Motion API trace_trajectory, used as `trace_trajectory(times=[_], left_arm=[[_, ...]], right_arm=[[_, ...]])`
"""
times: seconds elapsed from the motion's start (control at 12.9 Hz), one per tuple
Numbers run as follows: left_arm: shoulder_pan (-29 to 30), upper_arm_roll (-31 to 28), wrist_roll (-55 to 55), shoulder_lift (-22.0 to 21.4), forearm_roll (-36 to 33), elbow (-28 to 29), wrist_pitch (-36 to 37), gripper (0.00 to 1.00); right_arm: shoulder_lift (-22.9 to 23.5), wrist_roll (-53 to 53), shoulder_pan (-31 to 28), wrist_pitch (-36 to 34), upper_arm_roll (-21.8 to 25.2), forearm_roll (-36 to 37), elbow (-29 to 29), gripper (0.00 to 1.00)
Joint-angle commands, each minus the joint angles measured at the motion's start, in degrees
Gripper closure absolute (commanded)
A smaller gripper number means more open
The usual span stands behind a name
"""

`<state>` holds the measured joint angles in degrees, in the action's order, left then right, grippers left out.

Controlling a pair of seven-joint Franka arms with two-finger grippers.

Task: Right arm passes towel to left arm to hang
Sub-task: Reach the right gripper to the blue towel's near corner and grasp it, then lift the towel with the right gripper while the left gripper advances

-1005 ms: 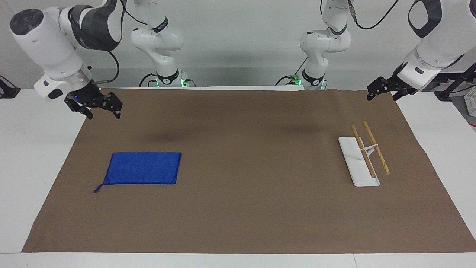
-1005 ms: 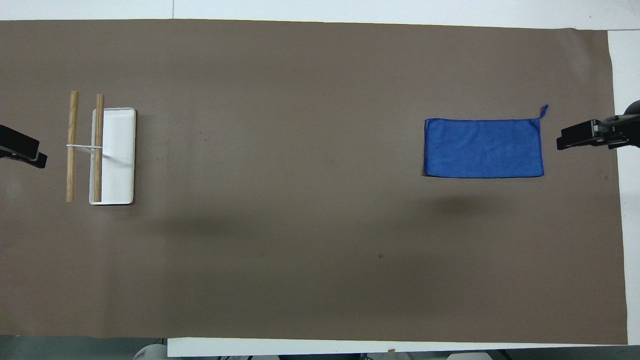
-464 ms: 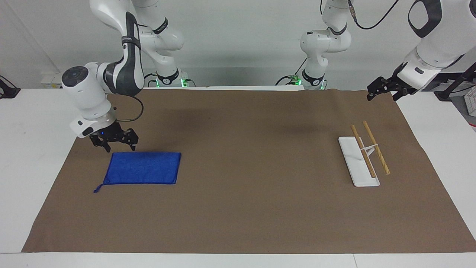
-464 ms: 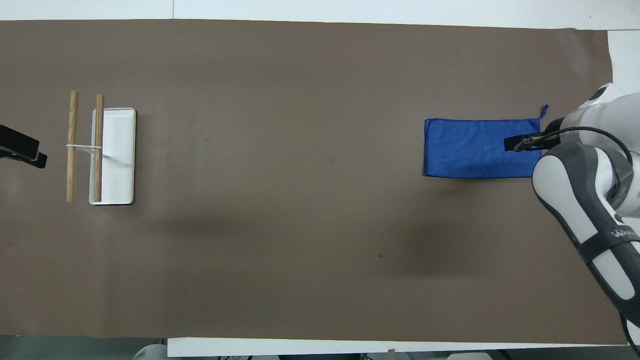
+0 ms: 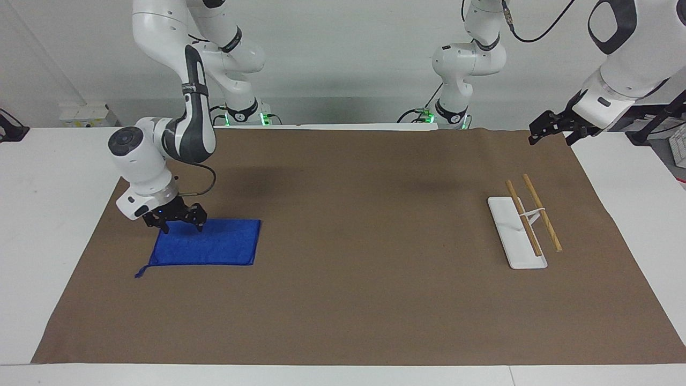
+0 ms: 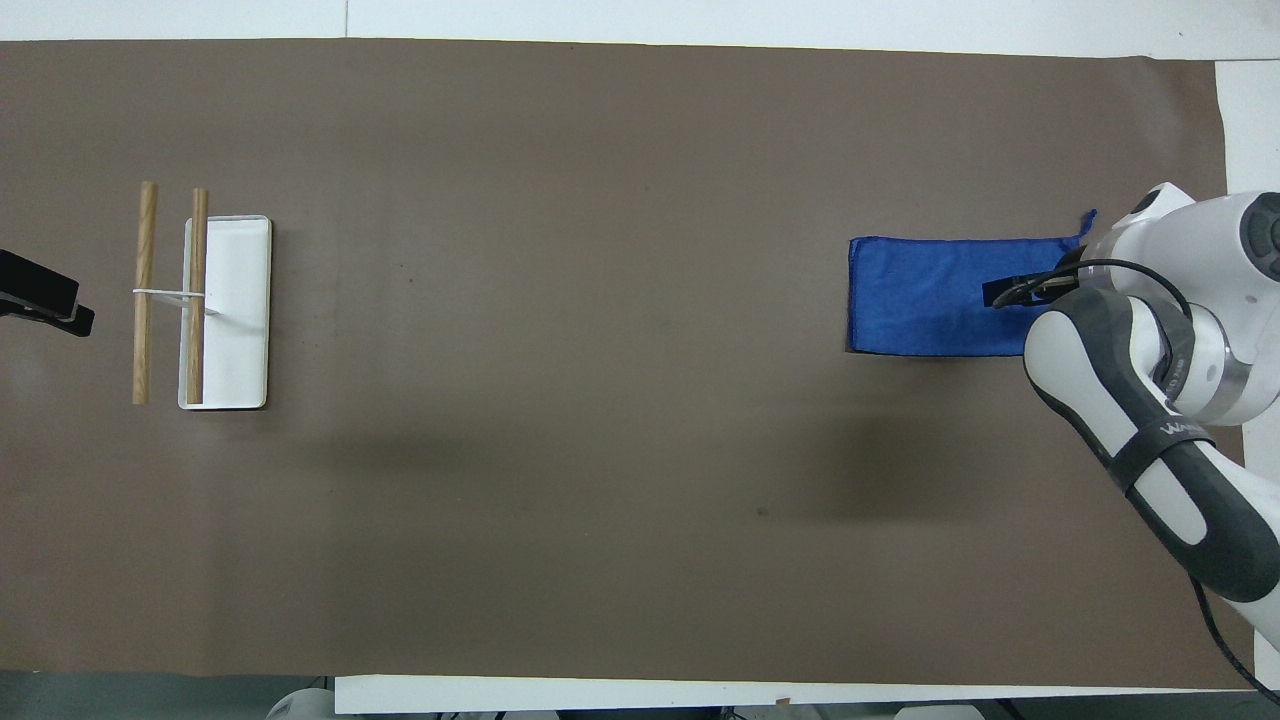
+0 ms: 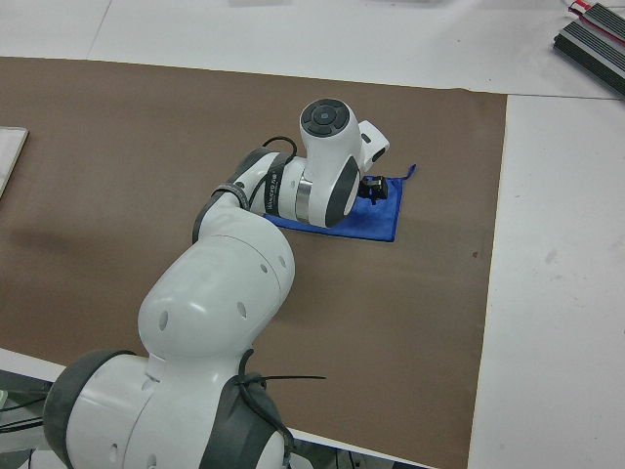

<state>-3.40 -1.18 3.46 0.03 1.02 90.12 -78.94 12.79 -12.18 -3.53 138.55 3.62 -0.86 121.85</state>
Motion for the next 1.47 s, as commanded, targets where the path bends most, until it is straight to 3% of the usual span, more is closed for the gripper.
trace_trajectory(times=[0.0,0.31,0.39,0.62,0.7,1.01,1.24,1.39], left_arm=[[0.14,-0.05,-0.03,-0.82,0.21,0.23,0.81,0.00],[0.14,-0.05,-0.03,-0.82,0.21,0.23,0.81,0.00],[0.14,-0.05,-0.03,-0.74,0.21,0.23,0.81,0.00],[0.14,-0.05,-0.03,-0.74,0.21,0.23,0.81,0.00],[0.14,-0.05,-0.03,-0.74,0.21,0.23,0.81,0.00],[0.14,-0.05,-0.03,-0.74,0.21,0.23,0.81,0.00],[0.14,-0.05,-0.03,-0.74,0.21,0.23,0.81,0.00],[0.06,-0.05,-0.03,-0.74,0.21,0.23,0.81,0.00]], right_arm=[[1.70,-3.63,-1.56,2.07,-0.46,0.07,0.49,0.00],[2.67,-3.90,-1.83,2.25,-0.54,0.07,0.49,0.02],[2.68,-4.16,-1.83,2.25,-0.46,0.07,0.49,0.07],[2.68,-5.39,-1.83,2.25,-0.54,0.07,0.49,0.42],[2.68,-6.35,-1.83,2.25,-0.46,0.07,0.49,0.49],[2.85,-6.62,-1.83,2.43,-0.54,0.07,1.02,0.53],[2.85,-6.71,-1.91,2.16,-0.54,0.07,0.58,1.00],[2.59,-6.02,-1.91,1.38,-0.63,-0.71,-0.03,1.00]])
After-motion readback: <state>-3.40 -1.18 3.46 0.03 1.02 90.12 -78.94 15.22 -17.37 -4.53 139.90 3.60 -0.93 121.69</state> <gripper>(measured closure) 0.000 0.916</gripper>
